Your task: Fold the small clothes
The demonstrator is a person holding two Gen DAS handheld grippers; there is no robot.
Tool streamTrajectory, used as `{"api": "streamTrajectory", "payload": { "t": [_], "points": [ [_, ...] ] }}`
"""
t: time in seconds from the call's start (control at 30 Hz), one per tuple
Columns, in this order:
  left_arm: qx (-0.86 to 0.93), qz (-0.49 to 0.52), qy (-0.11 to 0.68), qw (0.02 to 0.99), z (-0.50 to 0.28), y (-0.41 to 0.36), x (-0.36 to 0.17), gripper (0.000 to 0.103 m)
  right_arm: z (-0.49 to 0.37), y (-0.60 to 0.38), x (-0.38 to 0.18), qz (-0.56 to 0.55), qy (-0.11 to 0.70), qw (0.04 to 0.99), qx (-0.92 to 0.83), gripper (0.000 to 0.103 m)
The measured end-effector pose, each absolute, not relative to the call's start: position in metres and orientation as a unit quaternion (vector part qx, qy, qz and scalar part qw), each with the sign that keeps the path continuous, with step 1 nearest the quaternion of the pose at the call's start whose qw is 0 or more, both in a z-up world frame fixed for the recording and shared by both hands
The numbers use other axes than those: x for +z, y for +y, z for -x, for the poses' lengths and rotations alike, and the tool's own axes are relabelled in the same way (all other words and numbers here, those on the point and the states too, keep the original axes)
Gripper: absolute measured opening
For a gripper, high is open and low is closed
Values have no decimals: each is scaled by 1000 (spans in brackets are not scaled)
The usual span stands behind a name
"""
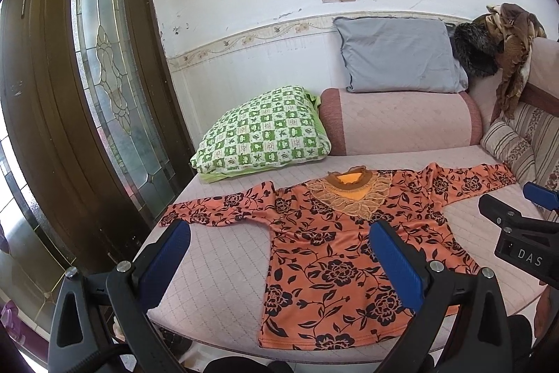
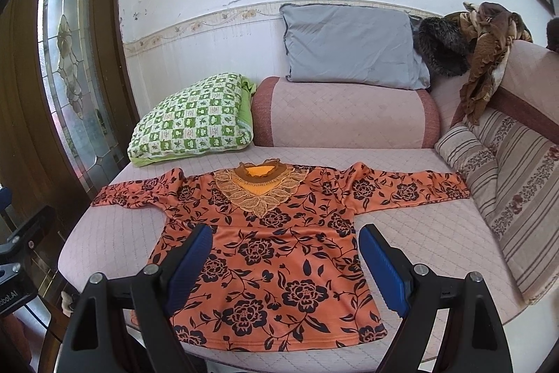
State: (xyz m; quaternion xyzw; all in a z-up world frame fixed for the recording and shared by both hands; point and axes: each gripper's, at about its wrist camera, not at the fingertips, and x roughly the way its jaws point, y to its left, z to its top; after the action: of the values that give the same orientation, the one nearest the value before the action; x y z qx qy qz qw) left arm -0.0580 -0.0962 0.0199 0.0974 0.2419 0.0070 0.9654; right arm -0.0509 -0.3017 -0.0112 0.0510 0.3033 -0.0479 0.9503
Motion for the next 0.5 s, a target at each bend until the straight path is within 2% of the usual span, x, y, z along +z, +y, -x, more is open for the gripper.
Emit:
{"api": "streamTrajectory", "payload": {
  "t": [0.5],
  "points": [
    [-1,-104,256,961,30,-107,9,102,30,-312,-25,-47,319,944,-67,88]
  ]
}}
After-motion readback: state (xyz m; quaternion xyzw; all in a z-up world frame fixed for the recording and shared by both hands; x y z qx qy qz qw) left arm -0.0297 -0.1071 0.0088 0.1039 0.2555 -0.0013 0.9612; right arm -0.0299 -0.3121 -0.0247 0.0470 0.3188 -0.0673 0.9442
